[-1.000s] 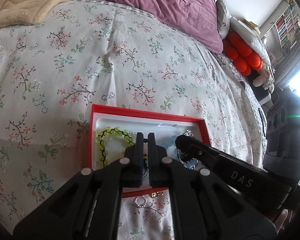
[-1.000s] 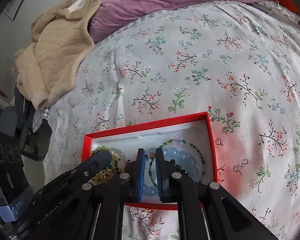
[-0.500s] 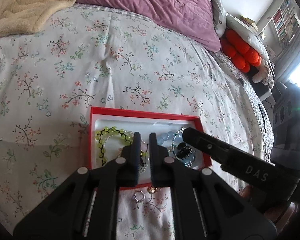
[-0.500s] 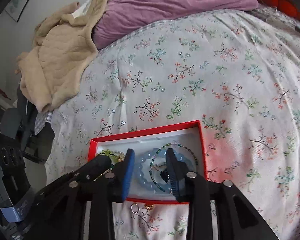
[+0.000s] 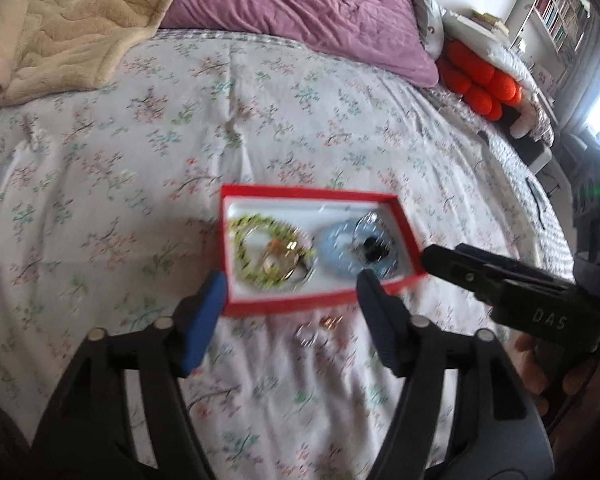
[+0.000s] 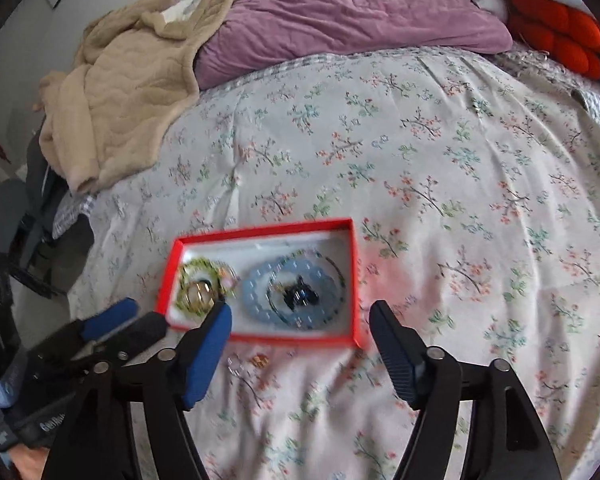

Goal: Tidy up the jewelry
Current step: 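Open both tools to release the earrings and withdraw, then grasp the silver hoop earring with the left tool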

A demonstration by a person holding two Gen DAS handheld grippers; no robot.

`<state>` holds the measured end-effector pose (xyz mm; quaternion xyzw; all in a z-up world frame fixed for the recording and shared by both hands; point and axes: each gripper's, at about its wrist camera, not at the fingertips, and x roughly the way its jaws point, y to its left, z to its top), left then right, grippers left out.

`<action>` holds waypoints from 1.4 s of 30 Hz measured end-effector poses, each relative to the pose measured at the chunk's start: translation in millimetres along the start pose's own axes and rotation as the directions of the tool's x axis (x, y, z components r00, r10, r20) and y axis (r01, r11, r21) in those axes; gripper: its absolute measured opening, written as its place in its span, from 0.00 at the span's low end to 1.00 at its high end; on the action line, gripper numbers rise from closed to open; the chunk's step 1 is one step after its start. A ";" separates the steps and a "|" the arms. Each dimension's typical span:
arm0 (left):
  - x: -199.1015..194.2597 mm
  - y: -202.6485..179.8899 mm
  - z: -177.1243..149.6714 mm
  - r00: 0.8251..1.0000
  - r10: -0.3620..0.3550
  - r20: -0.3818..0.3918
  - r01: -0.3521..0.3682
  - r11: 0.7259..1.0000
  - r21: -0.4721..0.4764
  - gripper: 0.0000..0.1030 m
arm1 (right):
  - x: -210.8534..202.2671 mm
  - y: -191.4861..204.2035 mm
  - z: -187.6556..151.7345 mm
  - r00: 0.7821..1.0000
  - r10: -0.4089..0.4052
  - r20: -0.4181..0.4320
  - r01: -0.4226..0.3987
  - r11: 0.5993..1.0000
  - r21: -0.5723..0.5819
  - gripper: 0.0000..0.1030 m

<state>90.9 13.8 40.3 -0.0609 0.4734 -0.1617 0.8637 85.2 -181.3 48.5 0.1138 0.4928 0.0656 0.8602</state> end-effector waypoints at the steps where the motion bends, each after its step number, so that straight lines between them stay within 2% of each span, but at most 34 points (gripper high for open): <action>1: -1.0 1.9 -3.3 1.000 0.011 -0.011 -0.011 1.000 0.000 0.74 | -0.4 -0.4 -2.9 1.000 -0.008 -0.007 0.008 1.000 -0.005 0.73; 9: 0.8 11.4 -25.0 0.993 0.080 -0.086 -0.081 0.997 -0.010 0.81 | -4.1 -1.5 -19.5 0.998 -0.059 -0.035 0.058 0.998 -0.016 0.81; 15: 11.9 19.1 -41.7 0.981 0.115 -0.159 -0.119 0.993 -0.014 0.81 | 2.4 -1.3 -32.3 0.989 -0.111 -0.099 0.110 0.994 -0.015 0.81; 21: 24.2 19.2 -56.3 0.964 0.153 -0.217 -0.151 0.988 0.024 0.81 | 10.7 -9.2 -41.2 0.978 -0.143 -0.152 0.145 0.989 0.002 0.81; 27: 33.1 13.2 -62.4 0.959 0.154 -0.239 -0.146 0.988 0.050 0.81 | 13.4 -15.2 -45.9 0.970 -0.170 -0.177 0.171 0.985 -0.004 0.81; 33: 41.1 1.4 -65.4 0.967 0.132 -0.219 -0.117 0.990 0.081 0.81 | 16.6 -20.4 -48.8 0.963 -0.189 -0.195 0.191 0.982 -0.005 0.81; 35: 43.2 -4.1 -66.3 0.972 0.112 -0.207 -0.093 0.991 0.097 0.75 | 17.0 -21.6 -49.2 0.962 -0.191 -0.198 0.194 0.981 -0.004 0.81; 40: 49.3 -15.3 -66.4 0.981 0.066 -0.181 -0.040 0.989 0.140 0.52 | 17.7 -23.0 -50.9 0.960 -0.193 -0.205 0.195 0.981 -0.011 0.81; 42: 52.5 -18.6 -66.2 0.984 0.052 -0.171 -0.026 0.988 0.154 0.47 | 17.4 -22.3 -51.4 0.959 -0.193 -0.206 0.194 0.981 -0.014 0.81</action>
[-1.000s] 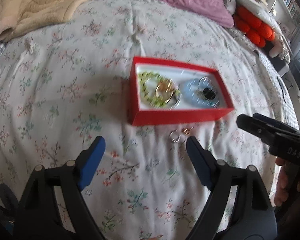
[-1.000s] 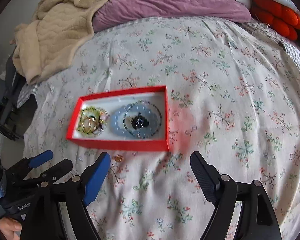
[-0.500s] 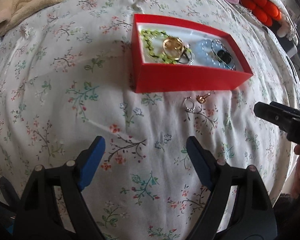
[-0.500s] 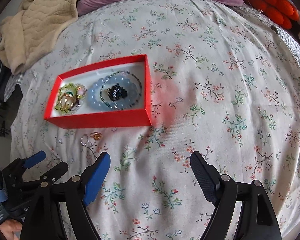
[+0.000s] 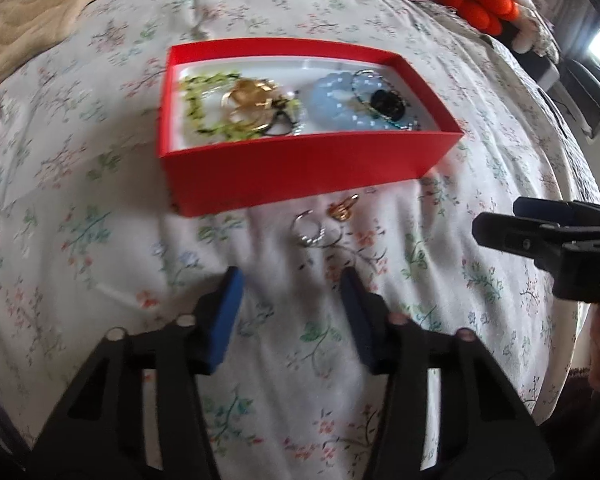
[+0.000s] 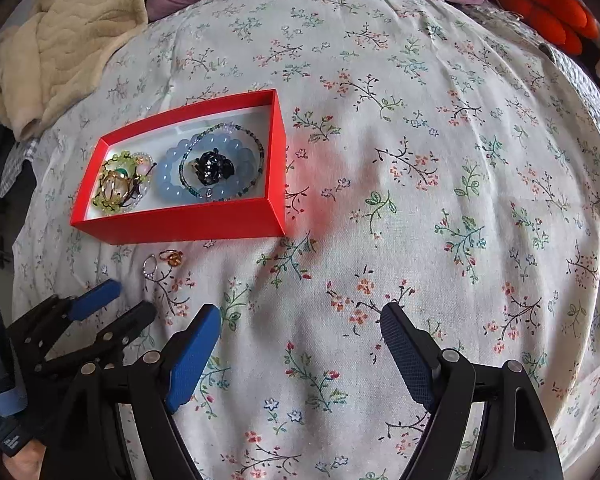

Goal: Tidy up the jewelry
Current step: 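Grasp the silver hoop earring with the left tool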

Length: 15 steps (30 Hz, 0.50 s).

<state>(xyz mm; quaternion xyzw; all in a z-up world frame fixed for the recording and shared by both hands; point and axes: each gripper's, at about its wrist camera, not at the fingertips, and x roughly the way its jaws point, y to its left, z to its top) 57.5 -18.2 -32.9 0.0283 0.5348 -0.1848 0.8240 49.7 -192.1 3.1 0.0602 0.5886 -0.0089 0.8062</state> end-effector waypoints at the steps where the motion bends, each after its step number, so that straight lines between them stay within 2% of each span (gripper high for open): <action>1: 1.5 -1.0 0.6 1.000 -0.003 0.009 0.003 1.000 0.006 0.45 | 0.0 0.1 -0.2 1.000 0.000 -0.001 0.000 1.000 -0.002 0.81; 8: 10.5 -6.8 10.4 0.998 -0.027 0.054 0.024 0.999 0.038 0.37 | 0.3 -0.9 -0.3 1.000 -0.001 -0.001 0.001 1.000 -0.003 0.81; 11: 14.9 -12.0 12.5 0.998 -0.020 0.052 0.018 0.998 0.054 0.30 | 0.6 -1.3 -0.4 1.000 0.001 -0.003 -0.001 1.000 -0.002 0.81; 15: 16.9 -16.9 12.3 0.999 -0.003 0.045 0.000 0.997 0.076 0.13 | 1.8 -1.8 -0.4 1.000 0.000 -0.005 0.000 1.000 -0.001 0.81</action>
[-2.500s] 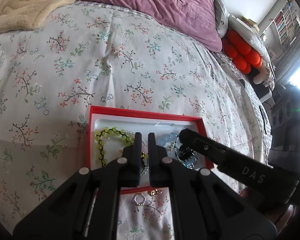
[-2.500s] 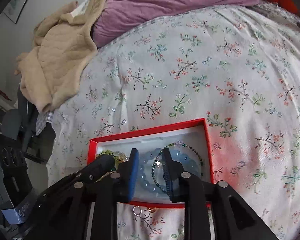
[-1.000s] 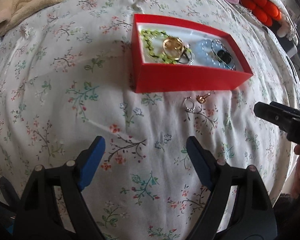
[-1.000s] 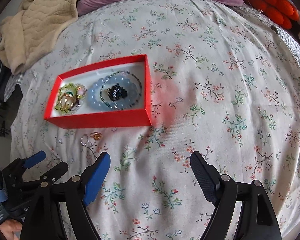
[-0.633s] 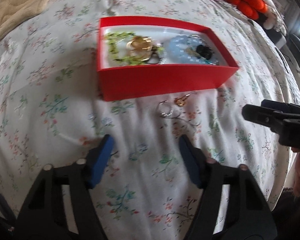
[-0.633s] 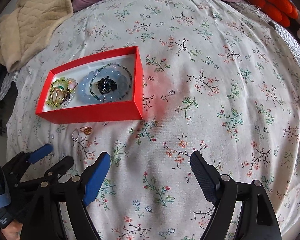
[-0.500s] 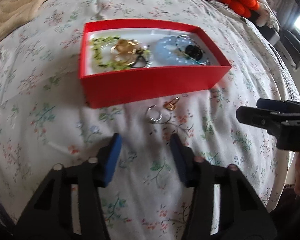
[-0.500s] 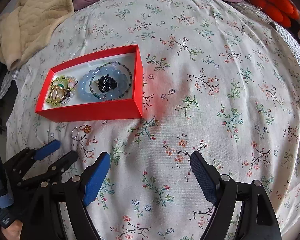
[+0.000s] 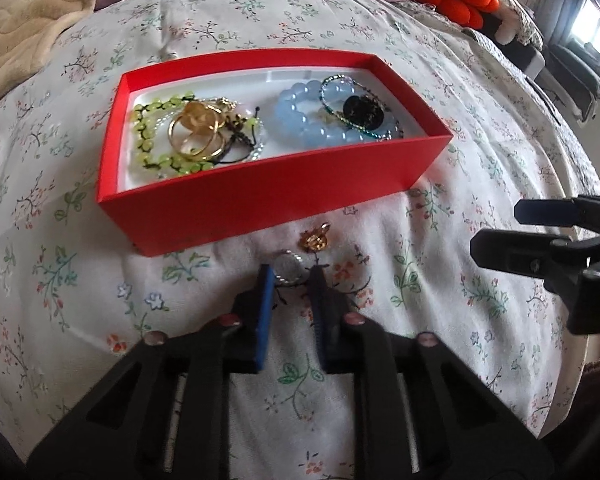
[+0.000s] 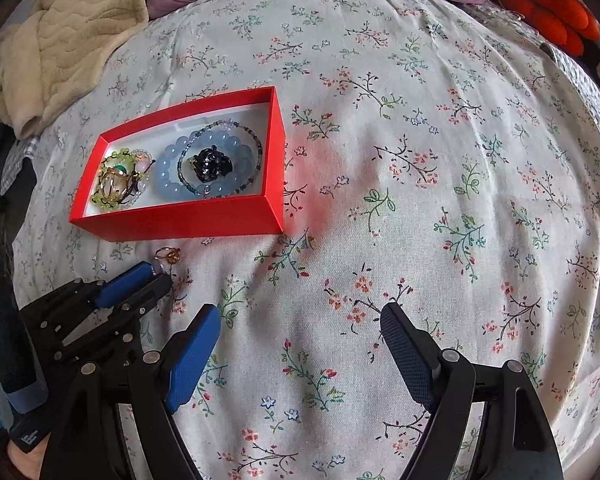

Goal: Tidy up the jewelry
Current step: 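Grasp the silver hoop earring with the left tool, then grasp the small gold earring with the right tool while the left tool holds the hoop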

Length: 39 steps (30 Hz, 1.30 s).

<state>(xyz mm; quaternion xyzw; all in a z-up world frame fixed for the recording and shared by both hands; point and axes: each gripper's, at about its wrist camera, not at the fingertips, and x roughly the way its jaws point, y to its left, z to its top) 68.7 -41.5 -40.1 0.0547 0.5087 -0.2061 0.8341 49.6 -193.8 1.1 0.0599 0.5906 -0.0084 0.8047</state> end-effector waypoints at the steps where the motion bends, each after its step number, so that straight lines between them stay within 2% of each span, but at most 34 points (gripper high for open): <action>1: 0.0 -0.4 -0.3 1.000 0.005 -0.002 -0.005 1.000 0.005 0.13 | 0.2 -0.1 -0.1 1.000 0.000 0.000 0.000 1.000 0.000 0.81; 12: -12.5 14.6 -8.0 0.999 0.029 -0.034 -0.029 0.999 -0.015 0.13 | 9.7 5.3 -1.9 1.000 0.011 -0.014 -0.011 1.000 0.001 0.81; 17: -22.0 31.9 -15.2 0.996 0.070 -0.048 -0.071 0.997 -0.024 0.13 | 15.0 20.0 1.5 0.999 0.038 -0.015 -0.038 0.999 -0.022 0.81; 24: -34.2 62.1 -23.0 0.994 0.082 -0.070 -0.088 0.992 -0.089 0.13 | 29.0 48.2 9.4 0.996 0.087 -0.026 -0.088 0.996 -0.030 0.80; 26: -34.4 66.5 -25.3 0.994 0.080 -0.077 -0.088 0.992 -0.096 0.13 | 32.5 60.3 12.1 0.995 0.099 -0.020 -0.100 0.994 -0.046 0.76; 28: -35.3 67.9 -26.0 0.993 0.084 -0.078 -0.091 0.992 -0.091 0.13 | 36.8 71.4 14.6 0.993 0.113 -0.020 -0.114 0.992 -0.061 0.65; 31: -38.8 72.1 -28.4 0.995 0.067 -0.077 -0.074 0.992 -0.101 0.13 | 46.9 84.8 18.3 0.991 0.131 -0.034 -0.134 0.988 -0.076 0.55; 35: -41.7 78.7 -30.5 0.996 0.039 -0.074 -0.048 0.992 -0.120 0.13 | 57.2 91.8 20.6 0.994 0.101 -0.035 -0.104 0.991 -0.086 0.38; 37: -42.4 82.2 -31.7 0.997 0.031 -0.074 -0.041 0.991 -0.129 0.13 | 58.2 91.3 22.5 0.995 0.092 -0.026 -0.094 0.992 -0.084 0.24; 39: -43.2 85.7 -32.6 0.997 0.025 -0.074 -0.035 0.989 -0.141 0.13 | 59.0 90.4 24.7 0.995 0.093 -0.020 -0.094 0.992 -0.081 0.15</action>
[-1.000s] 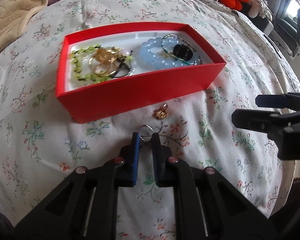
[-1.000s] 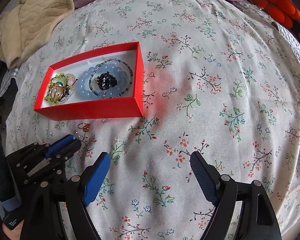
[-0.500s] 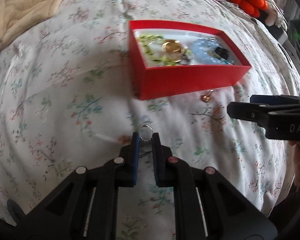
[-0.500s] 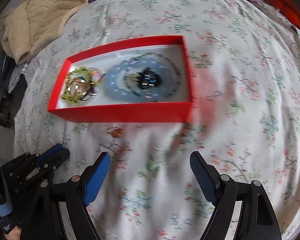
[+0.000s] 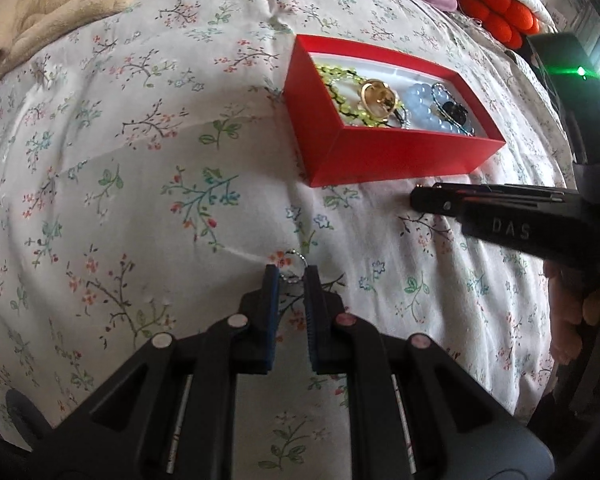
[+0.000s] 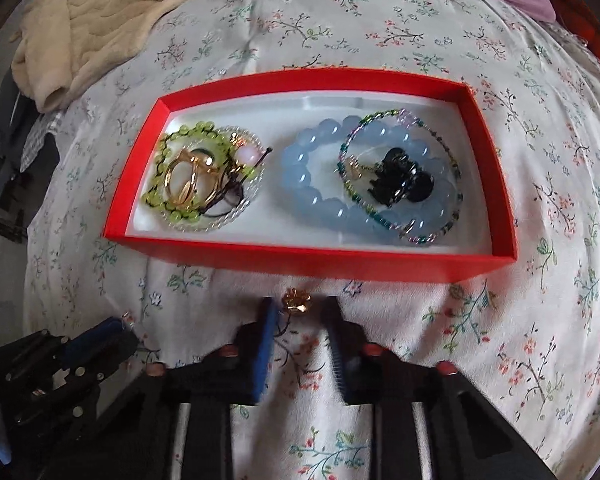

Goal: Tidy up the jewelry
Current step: 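Grasp the small gold earring with the right tool while the left tool holds the hoop, then carry the hoop and gold earring into the red box and lower them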

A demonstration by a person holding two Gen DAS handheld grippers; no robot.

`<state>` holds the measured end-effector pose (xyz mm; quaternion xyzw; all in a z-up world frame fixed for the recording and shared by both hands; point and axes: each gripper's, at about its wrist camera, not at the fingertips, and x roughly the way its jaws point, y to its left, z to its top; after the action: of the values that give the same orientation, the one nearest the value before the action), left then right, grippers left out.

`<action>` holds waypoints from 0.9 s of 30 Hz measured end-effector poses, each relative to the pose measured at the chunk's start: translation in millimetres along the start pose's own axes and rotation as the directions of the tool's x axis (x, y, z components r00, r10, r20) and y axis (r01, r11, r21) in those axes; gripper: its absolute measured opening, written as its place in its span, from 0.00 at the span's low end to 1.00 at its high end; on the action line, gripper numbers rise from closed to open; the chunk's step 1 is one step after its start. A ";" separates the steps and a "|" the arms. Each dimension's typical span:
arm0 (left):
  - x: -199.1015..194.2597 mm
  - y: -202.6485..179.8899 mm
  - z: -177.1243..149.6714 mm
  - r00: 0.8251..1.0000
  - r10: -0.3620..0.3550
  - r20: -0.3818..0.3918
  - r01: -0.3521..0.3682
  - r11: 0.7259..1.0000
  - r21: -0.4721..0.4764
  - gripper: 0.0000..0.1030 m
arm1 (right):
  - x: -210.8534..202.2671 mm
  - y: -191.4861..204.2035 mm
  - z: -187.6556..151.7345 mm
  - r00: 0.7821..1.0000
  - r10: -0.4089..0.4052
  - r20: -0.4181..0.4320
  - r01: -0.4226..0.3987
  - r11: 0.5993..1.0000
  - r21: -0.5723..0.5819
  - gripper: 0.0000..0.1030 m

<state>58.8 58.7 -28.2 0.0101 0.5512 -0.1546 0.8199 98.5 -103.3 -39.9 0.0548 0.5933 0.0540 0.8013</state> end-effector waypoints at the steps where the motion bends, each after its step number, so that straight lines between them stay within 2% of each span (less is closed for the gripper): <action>1: -0.7 1.5 -0.3 1.000 -0.003 0.000 0.003 1.000 -0.005 0.13 | 0.5 -0.9 0.9 1.000 0.004 -0.002 -0.004 1.000 0.003 0.15; 14: -7.7 4.6 2.6 1.000 -0.021 0.014 0.022 0.999 -0.033 0.13 | -17.5 -4.2 -3.4 0.999 0.052 0.011 -0.052 0.999 0.006 0.15; 27: -22.6 -2.2 19.7 0.994 -0.074 0.078 0.078 0.996 -0.051 0.13 | -62.8 -17.0 -2.8 0.990 0.107 0.095 -0.110 0.993 0.030 0.15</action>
<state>68.2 58.4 0.4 -0.0388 0.5235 -0.1713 0.8337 77.9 -129.5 16.1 0.1035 0.5523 0.0843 0.8229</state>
